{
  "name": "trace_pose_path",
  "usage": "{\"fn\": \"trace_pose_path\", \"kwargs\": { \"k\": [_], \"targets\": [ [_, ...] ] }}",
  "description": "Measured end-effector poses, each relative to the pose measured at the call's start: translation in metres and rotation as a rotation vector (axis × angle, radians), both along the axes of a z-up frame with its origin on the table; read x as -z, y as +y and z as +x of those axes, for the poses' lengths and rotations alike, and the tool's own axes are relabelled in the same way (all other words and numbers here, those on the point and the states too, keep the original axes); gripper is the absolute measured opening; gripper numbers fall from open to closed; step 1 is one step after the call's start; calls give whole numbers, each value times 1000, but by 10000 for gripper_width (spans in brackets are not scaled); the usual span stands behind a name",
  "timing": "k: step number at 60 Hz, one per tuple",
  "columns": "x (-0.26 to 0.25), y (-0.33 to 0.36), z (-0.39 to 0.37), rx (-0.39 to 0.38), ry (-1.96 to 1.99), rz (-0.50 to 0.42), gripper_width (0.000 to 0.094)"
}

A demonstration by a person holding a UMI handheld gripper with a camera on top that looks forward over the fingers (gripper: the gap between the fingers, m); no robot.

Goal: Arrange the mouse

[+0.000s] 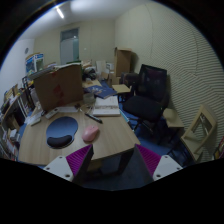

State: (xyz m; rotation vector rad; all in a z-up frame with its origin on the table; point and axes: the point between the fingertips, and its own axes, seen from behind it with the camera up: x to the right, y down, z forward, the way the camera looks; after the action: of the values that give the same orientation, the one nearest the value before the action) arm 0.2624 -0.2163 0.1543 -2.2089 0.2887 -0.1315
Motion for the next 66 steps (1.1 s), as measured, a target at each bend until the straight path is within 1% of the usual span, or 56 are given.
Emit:
{"fn": "trace_pose_path", "kwargs": {
  "k": [5,9,14,15,21,22,23,30,37,46,50,53,55,66],
  "targets": [
    [1,0,6,4,7,-2,849],
    [4,2,17,-15,22,-3,846],
    [20,12,2,-42,42,-21,843],
    [23,9,15,-56,53,-25,841],
    [43,16,-4,-131,89,-46,839],
    [51,26,-19,-136,89,-54,839],
    [57,21,-11,-151,97,-54,836],
    [85,40,-35,-231,136,-55,839],
    [118,74,-61,-292,167,-58,838],
    [150,124,-81,-344,175,-58,841],
    [167,145,-90,-384,174,-65,847],
    [165,166,-86,-387,146,-24,834],
    [164,175,-85,-381,138,-17,812],
    [168,219,-88,-379,88,3,801]
  ]
}}
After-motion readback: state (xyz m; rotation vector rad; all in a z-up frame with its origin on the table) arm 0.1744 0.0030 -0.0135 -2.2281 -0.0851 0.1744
